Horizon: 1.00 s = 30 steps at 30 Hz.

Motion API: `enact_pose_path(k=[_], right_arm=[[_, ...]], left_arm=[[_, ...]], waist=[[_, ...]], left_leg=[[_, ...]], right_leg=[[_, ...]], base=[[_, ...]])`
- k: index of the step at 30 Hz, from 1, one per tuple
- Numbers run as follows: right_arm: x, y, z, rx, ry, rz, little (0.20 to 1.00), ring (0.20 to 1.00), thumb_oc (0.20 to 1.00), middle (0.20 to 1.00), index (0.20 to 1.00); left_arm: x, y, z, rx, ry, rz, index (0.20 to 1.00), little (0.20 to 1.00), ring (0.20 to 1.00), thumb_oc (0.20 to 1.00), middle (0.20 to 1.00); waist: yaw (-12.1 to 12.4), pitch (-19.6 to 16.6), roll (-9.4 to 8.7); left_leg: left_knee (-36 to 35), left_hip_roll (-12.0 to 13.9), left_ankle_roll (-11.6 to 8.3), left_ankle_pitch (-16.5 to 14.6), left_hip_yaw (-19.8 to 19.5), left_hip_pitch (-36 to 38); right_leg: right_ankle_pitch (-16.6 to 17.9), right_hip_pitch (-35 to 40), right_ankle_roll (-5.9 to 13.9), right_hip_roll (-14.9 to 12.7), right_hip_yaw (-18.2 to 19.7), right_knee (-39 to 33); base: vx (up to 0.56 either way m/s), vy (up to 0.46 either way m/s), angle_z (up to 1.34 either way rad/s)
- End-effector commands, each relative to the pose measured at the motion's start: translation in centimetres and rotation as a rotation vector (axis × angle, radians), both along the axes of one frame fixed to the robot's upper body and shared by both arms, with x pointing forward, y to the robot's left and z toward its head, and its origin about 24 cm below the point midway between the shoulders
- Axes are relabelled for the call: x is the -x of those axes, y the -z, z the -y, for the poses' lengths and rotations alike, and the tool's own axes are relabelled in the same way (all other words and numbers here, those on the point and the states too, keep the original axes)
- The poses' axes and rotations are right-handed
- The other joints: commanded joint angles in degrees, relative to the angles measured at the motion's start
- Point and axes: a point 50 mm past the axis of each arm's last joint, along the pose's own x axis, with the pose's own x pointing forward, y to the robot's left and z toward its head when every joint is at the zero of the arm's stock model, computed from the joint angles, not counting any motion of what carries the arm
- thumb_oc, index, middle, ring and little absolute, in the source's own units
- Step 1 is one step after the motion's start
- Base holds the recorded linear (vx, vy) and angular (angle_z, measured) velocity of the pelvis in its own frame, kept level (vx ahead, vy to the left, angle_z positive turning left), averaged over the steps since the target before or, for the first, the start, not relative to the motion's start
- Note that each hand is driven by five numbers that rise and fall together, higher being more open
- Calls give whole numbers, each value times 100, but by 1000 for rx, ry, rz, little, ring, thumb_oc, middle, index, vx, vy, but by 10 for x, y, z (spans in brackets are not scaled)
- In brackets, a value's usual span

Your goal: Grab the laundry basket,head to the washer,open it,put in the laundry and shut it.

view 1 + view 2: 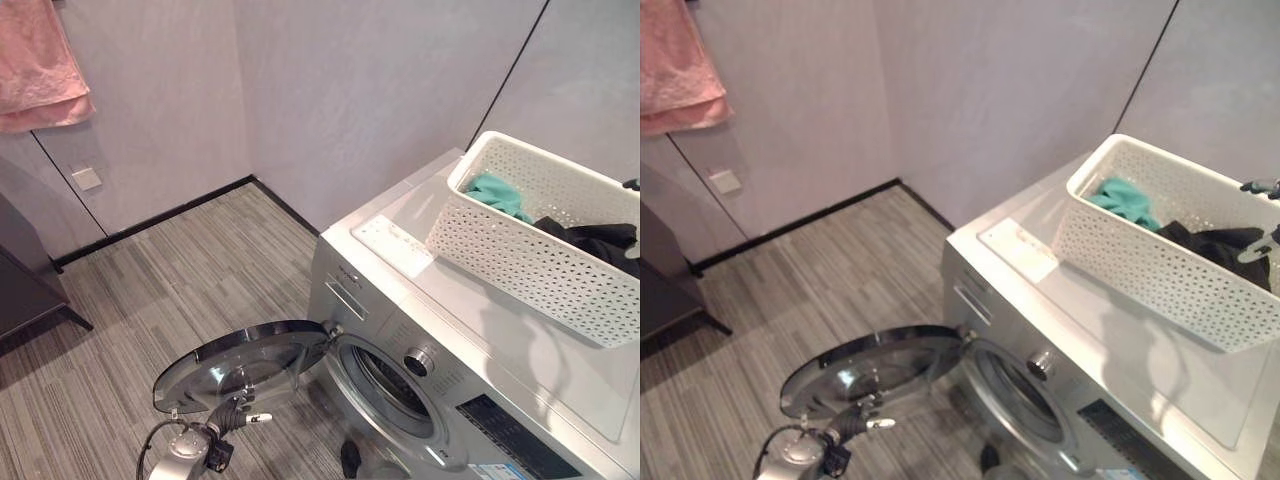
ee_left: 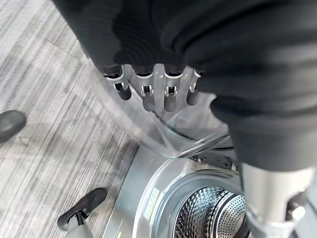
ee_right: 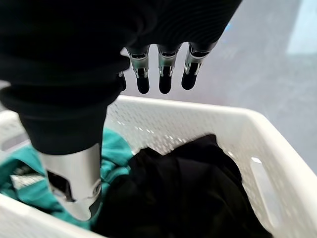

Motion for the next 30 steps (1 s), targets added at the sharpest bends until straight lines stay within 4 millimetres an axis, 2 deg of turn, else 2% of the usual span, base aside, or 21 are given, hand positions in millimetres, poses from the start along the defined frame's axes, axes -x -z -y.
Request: enact_pose_path(k=[1, 5, 7, 8, 12, 14, 19, 22, 26, 30], right_arm=[[-5, -9, 10, 31, 57, 30, 1000, 1000, 1000, 1000, 1000], [-13, -2, 9, 16, 58, 11, 1000, 1000, 1000, 1000, 1000], [-14, 4, 13, 2, 75, -4, 1000, 1000, 1000, 1000, 1000], [-13, 7, 18, -11, 100, -9, 1000, 1000, 1000, 1000, 1000], [-18, 6, 16, -21, 97, 4, 1000, 1000, 1000, 1000, 1000], [-17, 9, 19, -33, 112, 2, 1000, 1000, 1000, 1000, 1000], [-13, 22, 25, -18, 141, -60, 1000, 1000, 1000, 1000, 1000], [-12, 34, 26, 32, 137, -129, 1000, 1000, 1000, 1000, 1000], [-15, 40, 25, 100, 119, -180, 1000, 1000, 1000, 1000, 1000], [-8, 51, 38, 219, 170, -305, 1000, 1000, 1000, 1000, 1000]], left_arm=[[-9, -6, -1, 6, 35, 41, 1000, 1000, 1000, 1000, 1000], [-6, -4, 2, 30, 11, 36, 1000, 1000, 1000, 1000, 1000], [-5, -5, 3, 39, 3, 42, 1000, 1000, 1000, 1000, 1000], [-5, -6, 2, 51, -12, 50, 1000, 1000, 1000, 1000, 1000], [-8, -6, 0, 52, -46, 58, 1000, 1000, 1000, 1000, 1000], [-10, -7, 6, 75, -47, 66, 1000, 1000, 1000, 1000, 1000], [-13, -11, 7, 95, -50, 86, 1000, 1000, 1000, 1000, 1000], [-15, -16, 6, 123, -76, 114, 1000, 1000, 1000, 1000, 1000], [-17, -20, 0, 129, -103, 138, 1000, 1000, 1000, 1000, 1000], [-19, -23, -8, 111, -114, 151, 1000, 1000, 1000, 1000, 1000]], waist=[[296, -348, -251], [301, -315, -160], [327, -269, -120], [369, -211, -87], [371, -186, -48], [379, -186, -13], [414, -138, 37], [467, 4, 111], [538, 238, 215], [608, 452, 330]], left_leg=[[581, 597, -78, -186, -259, -285], [577, 676, -134, -63, -336, -327], [559, 703, -164, -21, -362, -357], [549, 745, -209, 94, -400, -419], [540, 813, -267, 253, -449, -481], [519, 901, -310, 432, -512, -483], [471, 969, -352, 586, -589, -492], [416, 1006, -384, 687, -674, -591], [388, 1001, -413, 850, -770, -812], [340, 982, -438, 1042, -842, -1058]], right_leg=[[-112, -668, 312, -501, -94, 461], [-161, -660, 271, -431, -165, 422], [-176, -688, 254, -413, -211, 413], [-188, -714, 229, -379, -273, 380], [-227, -714, 171, -291, -337, 335], [-310, -643, 96, -191, -416, 329], [-368, -591, 59, -115, -518, 307], [-392, -647, 31, -80, -609, 299], [-400, -860, 14, -73, -675, 338], [-405, -1116, -7, -84, -732, 403]], base=[[58, -60, -13], [68, -76, -1], [60, -114, 6], [58, -127, 2], [62, -112, 6], [94, -108, 16], [38, -68, 14], [-20, -74, 1], [-76, -50, 6], [-91, -49, 20]])
